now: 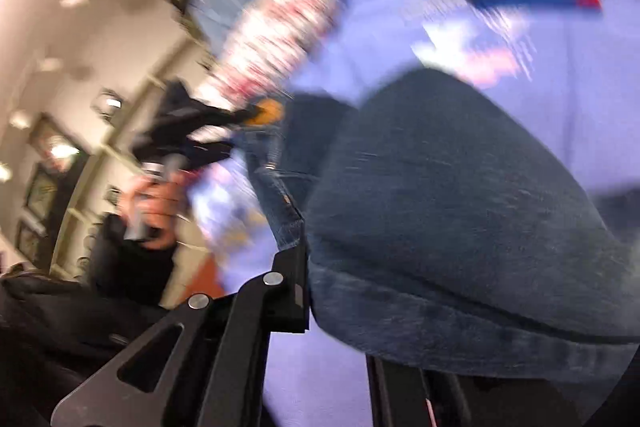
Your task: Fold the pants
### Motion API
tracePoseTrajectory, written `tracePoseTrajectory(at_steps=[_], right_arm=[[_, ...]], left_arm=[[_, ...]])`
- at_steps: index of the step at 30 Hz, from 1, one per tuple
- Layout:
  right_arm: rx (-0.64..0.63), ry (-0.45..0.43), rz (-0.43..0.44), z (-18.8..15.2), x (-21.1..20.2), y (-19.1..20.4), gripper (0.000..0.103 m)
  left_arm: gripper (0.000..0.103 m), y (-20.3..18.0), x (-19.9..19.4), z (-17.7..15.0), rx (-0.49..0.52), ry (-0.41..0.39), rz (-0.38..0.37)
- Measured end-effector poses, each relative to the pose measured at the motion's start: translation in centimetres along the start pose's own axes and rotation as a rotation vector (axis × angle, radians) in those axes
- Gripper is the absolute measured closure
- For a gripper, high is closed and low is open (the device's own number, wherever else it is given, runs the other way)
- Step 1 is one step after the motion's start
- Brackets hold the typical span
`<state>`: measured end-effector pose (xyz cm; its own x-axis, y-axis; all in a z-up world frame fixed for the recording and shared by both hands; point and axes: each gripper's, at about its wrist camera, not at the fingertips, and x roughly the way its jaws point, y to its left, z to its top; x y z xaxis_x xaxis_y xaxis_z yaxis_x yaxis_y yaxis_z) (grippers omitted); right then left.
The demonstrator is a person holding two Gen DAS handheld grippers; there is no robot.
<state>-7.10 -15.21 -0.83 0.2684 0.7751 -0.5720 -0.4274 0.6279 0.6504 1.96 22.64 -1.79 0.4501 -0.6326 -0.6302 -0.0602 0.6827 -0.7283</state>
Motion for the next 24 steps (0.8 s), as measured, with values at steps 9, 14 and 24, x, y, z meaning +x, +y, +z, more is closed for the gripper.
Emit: tracePoseTrajectory(at_steps=[9, 14, 24], right_arm=[[0.07, 0.05, -0.065, -1.3, 1.4, -2.5, 0.098], [0.068, 0.04, -0.059, -1.7, 0.9, -2.7, 0.098], [0.08, 0.072, -0.059, -2.2, 0.7, -3.0, 0.088]], left_arm=[[0.012, 1.2, 2.0, -1.9, -0.057, 0.036, -0.063], [0.021, -0.4, 0.4, -1.3, -0.014, -0.085, 0.029], [0.06, 1.5, 0.5, -2.8, 0.1, -0.079, 0.254]])
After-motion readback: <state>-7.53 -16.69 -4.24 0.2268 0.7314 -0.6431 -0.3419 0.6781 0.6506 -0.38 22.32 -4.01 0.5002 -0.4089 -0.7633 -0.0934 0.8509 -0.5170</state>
